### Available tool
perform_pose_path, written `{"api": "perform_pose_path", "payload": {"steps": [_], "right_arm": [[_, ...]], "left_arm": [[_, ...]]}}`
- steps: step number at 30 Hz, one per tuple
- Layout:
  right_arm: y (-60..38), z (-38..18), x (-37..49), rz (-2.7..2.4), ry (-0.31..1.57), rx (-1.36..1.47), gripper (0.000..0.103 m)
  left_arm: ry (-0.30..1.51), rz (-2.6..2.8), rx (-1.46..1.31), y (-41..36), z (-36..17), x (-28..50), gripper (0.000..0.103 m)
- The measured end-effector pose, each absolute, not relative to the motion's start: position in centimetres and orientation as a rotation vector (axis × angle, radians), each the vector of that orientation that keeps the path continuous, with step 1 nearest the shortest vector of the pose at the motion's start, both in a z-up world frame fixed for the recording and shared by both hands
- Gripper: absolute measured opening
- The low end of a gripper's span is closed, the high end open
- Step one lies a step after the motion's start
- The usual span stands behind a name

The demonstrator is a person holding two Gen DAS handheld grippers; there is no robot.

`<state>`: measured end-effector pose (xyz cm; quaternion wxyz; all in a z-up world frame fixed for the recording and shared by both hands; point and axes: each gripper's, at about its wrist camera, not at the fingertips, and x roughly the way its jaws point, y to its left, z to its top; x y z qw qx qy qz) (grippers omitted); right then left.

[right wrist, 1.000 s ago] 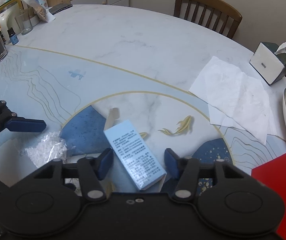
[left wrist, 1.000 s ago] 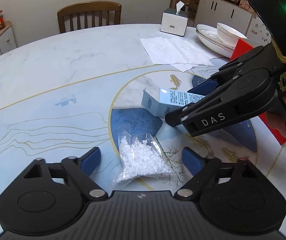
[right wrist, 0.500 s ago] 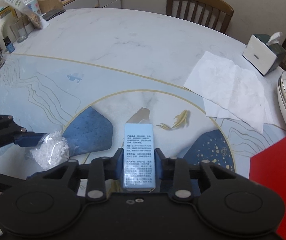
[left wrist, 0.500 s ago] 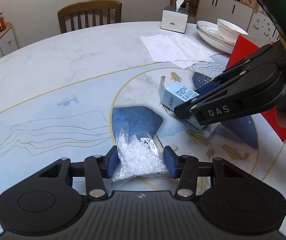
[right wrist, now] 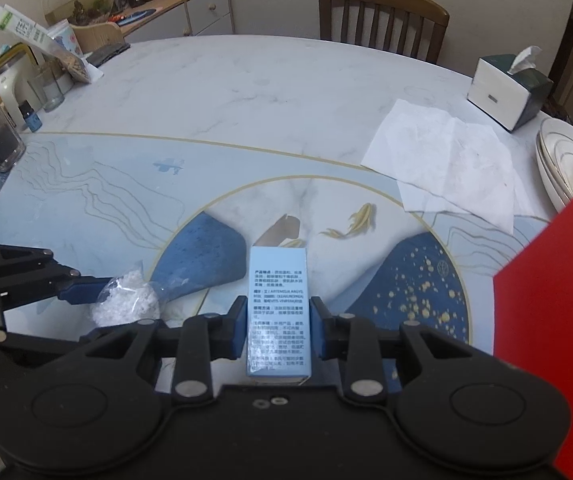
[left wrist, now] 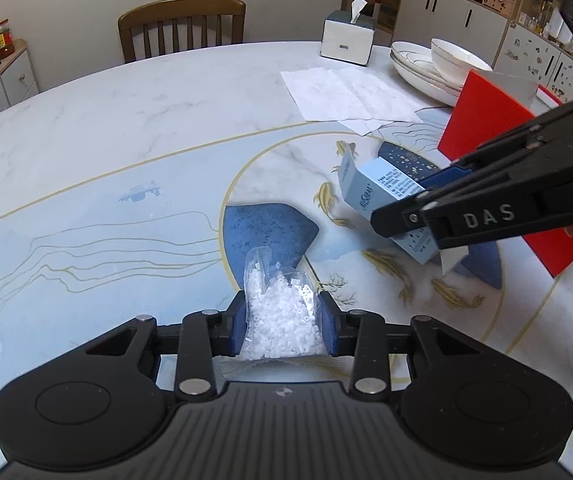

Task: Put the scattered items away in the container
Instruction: 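Carry the cotton pad bag and blue carton up over the box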

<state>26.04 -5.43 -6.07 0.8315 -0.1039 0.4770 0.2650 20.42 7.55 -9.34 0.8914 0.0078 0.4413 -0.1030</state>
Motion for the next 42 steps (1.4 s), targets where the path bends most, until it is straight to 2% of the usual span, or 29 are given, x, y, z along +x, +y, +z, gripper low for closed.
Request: {"api": "perform_pose_path", "payload": {"steps": [22, 31, 42], "right_arm": [[-12.4, 0.0, 19.7, 0.483, 0.958, -0.047, 0.029], [-18.1, 3.0, 18.6, 0.404, 0.879, 0.015, 0.029], [-26.4, 4.0, 20.1, 0.304, 0.83, 0.036, 0.029]], "left_arm": [[0.84, -0.35, 0.002, 4.1, -3.2, 17.1, 0.035], [0.786, -0.463, 0.034, -0.5, -0.3, 17.4, 0.035], [0.733, -0.534, 0.075, -7.5, 1.8, 19.1, 0.035]]}}
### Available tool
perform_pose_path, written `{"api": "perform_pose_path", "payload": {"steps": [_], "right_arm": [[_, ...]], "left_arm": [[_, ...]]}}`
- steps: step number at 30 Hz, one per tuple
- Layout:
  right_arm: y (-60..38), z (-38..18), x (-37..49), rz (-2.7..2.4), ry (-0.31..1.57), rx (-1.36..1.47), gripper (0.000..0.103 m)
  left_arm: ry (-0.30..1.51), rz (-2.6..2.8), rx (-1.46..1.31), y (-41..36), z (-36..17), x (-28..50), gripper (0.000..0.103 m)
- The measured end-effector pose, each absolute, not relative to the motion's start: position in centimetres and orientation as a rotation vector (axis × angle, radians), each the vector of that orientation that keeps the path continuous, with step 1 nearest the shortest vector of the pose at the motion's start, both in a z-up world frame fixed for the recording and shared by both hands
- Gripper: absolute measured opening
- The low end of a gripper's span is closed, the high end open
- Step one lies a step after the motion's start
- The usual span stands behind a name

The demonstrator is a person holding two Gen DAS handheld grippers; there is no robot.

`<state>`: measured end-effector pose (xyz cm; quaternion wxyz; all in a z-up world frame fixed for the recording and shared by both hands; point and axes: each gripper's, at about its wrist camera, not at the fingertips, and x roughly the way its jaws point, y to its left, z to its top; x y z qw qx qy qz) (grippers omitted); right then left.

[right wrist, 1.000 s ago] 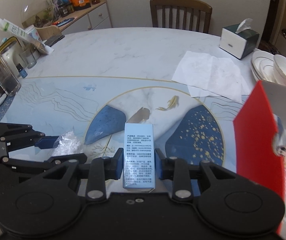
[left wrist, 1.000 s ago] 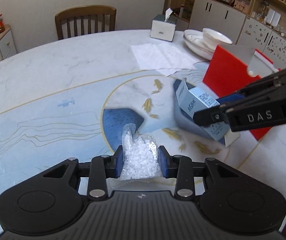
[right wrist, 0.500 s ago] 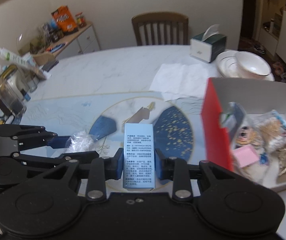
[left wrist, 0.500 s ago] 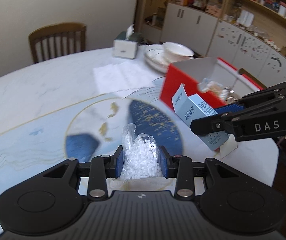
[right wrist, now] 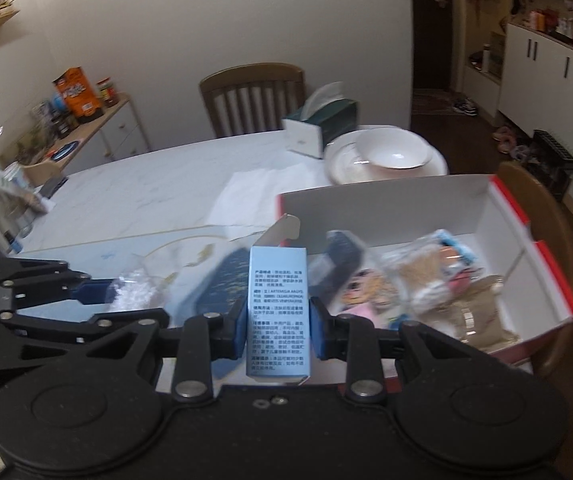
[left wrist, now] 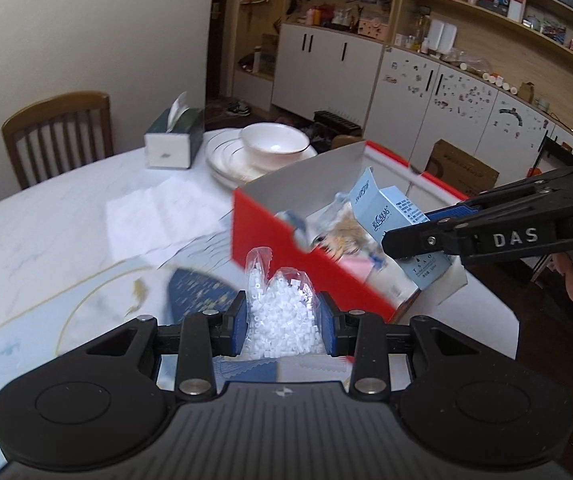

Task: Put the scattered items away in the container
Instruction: 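Carry the cotton pad bag and blue carton up over the box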

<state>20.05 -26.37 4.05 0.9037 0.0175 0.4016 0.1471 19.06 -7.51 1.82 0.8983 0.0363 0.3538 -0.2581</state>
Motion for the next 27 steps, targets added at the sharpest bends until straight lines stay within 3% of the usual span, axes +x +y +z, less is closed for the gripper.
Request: {"api": "perform_pose_path", "payload": {"steps": [27], "right_arm": [[-37.6, -0.9, 27.3, 0.251, 0.901, 0.014, 0.029]], "left_arm": [[0.777, -0.551, 0.192, -22.1, 0.0, 27.3, 0.035]]}}
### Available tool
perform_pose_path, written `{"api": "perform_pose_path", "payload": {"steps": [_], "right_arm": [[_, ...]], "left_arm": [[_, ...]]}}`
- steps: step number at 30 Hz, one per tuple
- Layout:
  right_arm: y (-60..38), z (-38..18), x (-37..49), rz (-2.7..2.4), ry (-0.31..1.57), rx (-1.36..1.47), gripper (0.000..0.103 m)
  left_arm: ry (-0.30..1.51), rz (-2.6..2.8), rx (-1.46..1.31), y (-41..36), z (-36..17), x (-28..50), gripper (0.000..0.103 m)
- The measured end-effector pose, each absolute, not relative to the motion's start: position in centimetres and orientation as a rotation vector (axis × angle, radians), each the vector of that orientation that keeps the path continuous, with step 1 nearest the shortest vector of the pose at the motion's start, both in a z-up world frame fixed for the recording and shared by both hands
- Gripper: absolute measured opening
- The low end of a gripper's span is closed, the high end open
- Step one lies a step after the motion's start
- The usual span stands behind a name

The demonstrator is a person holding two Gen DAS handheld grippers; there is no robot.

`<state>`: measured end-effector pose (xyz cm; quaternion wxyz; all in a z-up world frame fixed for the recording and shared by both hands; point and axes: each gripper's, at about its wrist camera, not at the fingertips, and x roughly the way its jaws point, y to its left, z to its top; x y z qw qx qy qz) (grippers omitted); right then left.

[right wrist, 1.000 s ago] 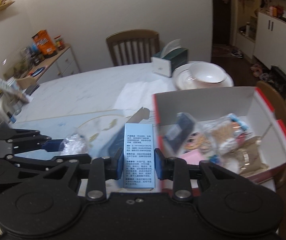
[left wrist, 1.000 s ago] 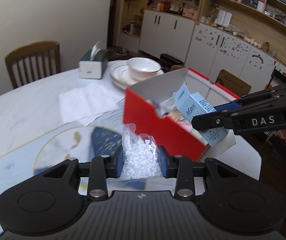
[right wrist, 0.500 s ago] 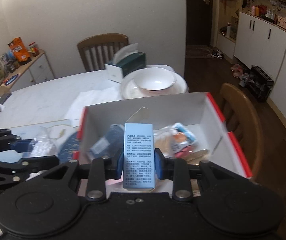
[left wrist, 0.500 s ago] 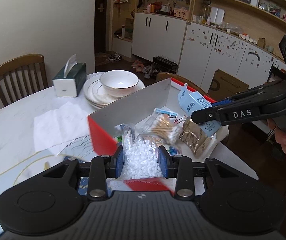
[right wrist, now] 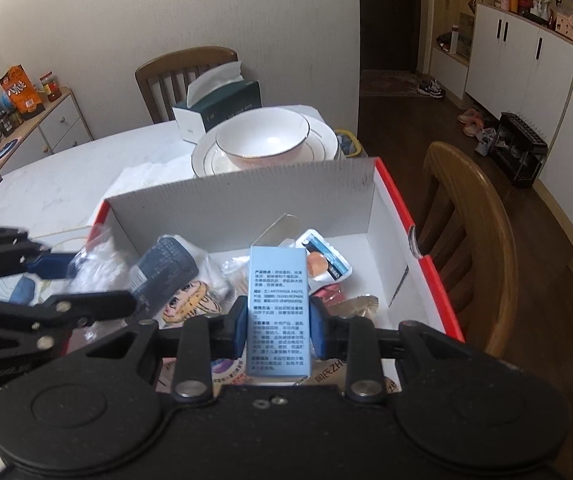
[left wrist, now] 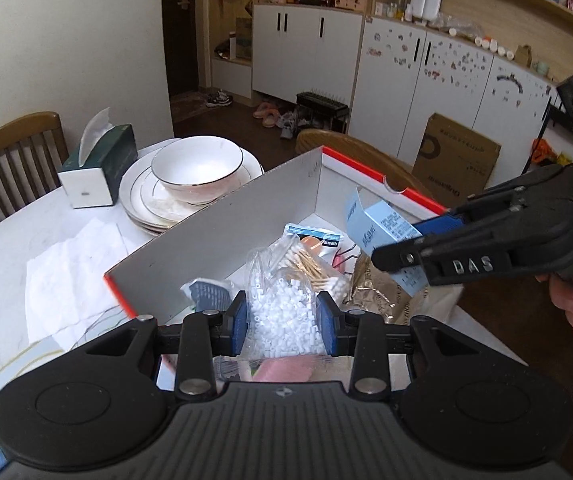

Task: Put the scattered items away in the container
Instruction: 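Carry the cotton pad bag and blue carton up over the box, then open both tools to drop the cotton pad bag and blue carton into the box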

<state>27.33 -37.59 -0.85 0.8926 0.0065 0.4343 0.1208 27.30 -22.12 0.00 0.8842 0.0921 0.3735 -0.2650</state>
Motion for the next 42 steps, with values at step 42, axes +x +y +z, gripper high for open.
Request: {"api": "perform_pose_path", "payload": {"steps": [42], "right_arm": [[-36.5, -5.2, 28.1, 0.322, 1.016, -0.062, 0.032]], "left_arm": [[0.998, -0.569, 0.211, -25.4, -6.5, 34.1, 0.047]]}}
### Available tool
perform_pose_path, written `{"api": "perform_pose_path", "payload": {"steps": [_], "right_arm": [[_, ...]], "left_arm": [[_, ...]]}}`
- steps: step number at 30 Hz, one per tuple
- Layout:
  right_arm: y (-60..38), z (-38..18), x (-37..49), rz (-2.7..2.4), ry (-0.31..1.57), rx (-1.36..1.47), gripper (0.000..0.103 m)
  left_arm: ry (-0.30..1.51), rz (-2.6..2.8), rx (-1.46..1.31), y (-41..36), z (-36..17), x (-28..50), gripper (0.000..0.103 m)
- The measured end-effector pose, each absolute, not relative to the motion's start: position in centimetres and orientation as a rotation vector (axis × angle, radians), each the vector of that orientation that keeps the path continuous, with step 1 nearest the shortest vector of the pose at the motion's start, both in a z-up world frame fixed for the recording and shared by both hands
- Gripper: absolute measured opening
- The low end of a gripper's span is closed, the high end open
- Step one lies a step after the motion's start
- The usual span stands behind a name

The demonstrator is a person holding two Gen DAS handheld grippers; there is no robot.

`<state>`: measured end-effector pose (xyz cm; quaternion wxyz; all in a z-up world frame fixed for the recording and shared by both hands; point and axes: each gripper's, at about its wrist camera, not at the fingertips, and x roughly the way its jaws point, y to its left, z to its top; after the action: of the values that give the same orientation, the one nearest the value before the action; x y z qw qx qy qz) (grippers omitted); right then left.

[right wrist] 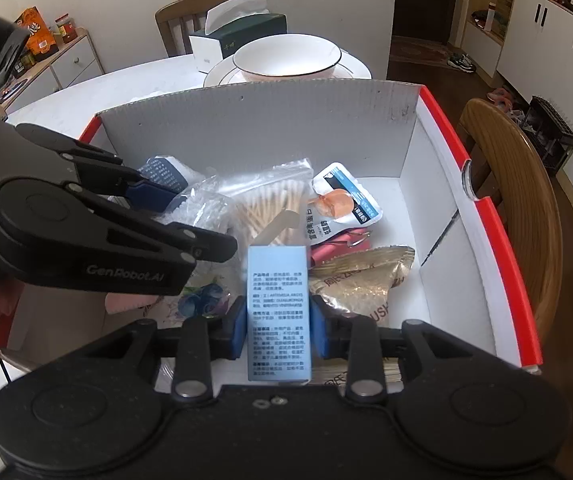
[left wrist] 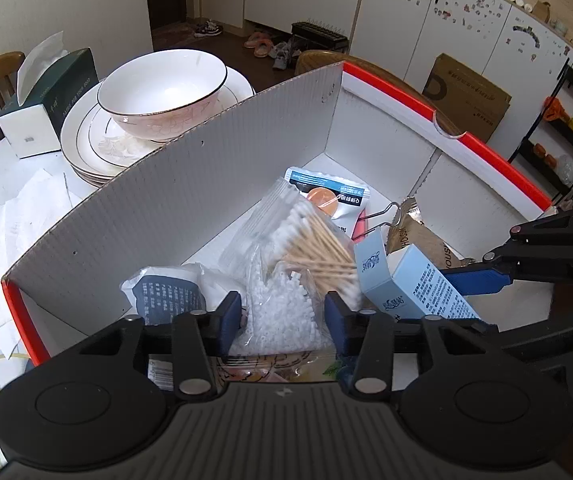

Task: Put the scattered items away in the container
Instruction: 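Open both tools to drop the cotton pad bag and blue carton into the box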

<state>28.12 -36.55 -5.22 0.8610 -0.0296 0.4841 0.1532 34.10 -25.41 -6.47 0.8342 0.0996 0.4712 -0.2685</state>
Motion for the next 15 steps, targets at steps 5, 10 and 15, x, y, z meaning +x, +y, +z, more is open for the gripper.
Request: {"api": "perform_pose_path", "payload": {"steps": [5, 10, 15], "right_arm": [[-36.7, -4.9, 27.9, 0.321, 1.011, -0.06, 0.034], [-36.9, -4.1, 27.3, 0.332, 0.996, -0.065, 0.04], [-37.0, -3.2, 26.8, 0.335, 0.971, -0.087, 0.044]], "left_arm": [[0.983, -0.567, 0.178, -24.8, -6.1, 33.8, 0.05], [0.96, -0.568, 0.171, -24.2, -5.7, 33.1, 0.05], [0.938, -0.564, 0.148, -23.2, -5.1, 32.2, 0.05]]}}
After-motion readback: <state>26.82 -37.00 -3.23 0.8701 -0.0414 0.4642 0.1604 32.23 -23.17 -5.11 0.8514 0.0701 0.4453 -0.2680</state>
